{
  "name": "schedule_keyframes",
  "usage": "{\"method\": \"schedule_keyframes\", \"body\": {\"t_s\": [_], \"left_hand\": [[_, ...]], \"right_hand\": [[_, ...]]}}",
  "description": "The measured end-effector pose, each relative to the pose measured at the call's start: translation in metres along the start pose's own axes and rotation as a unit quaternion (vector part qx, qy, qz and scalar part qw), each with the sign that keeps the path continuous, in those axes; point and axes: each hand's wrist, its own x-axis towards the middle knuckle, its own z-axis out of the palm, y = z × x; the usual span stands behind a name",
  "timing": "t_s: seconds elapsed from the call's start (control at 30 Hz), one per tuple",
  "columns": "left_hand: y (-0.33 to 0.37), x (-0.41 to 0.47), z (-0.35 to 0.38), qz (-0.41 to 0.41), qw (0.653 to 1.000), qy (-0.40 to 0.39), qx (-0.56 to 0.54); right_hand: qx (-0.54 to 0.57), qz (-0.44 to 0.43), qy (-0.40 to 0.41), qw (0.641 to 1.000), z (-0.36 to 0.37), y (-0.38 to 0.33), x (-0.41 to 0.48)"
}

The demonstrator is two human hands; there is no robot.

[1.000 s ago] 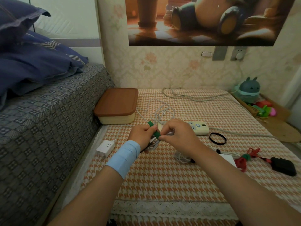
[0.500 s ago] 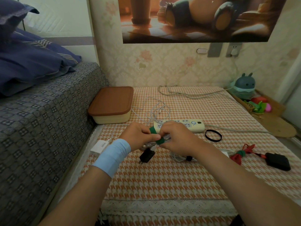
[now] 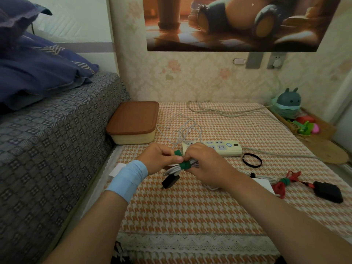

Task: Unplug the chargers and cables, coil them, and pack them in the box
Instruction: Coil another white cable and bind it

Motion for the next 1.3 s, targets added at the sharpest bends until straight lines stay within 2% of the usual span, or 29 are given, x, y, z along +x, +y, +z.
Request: {"method": "schedule_keyframes", "body": {"t_s": [0.07, 0.2, 0.5, 0.73, 0.9, 1.07, 1.17, 1.3], "left_hand": [[0.0, 0.002, -0.003, -0.003, 1.0, -0.017, -0.007], [0.0, 0.001, 0.001, 0.012, 1.0, 0.0, -0.006], [0.009, 0.002, 0.015, 0.002, 0.993, 0.04, -0.115], [0.012, -0.004, 0.013, -0.078, 0.985, -0.086, -0.13], [0.01, 0.004, 0.012, -0.104, 0.98, -0.006, -0.168], [0.004, 0.008, 0.009, -0.124, 0.985, 0.018, -0.117], [0.004, 0.006, 0.01, -0.093, 0.993, 0.062, -0.037], [0.004, 0.005, 0.014, -0.016, 0.997, 0.054, 0.049]], "right_hand": [[-0.002, -0.013, 0.011, 1.0, 0.0, 0.001, 0.0], [-0.037, -0.064, 0.03, 0.997, -0.001, 0.0, 0.001], [-0.115, -0.127, 0.116, 0.978, -0.012, 0.002, 0.003], [-0.151, -0.148, 0.154, 0.965, -0.009, 0.0, 0.006], [-0.134, -0.07, 0.161, 0.975, -0.006, -0.001, 0.013], [-0.094, 0.011, 0.056, 0.994, -0.007, -0.006, 0.016], [-0.026, 0.094, -0.046, 0.994, -0.012, -0.004, 0.007], [0.035, 0.198, -0.047, 0.979, -0.019, -0.007, -0.001]]}}
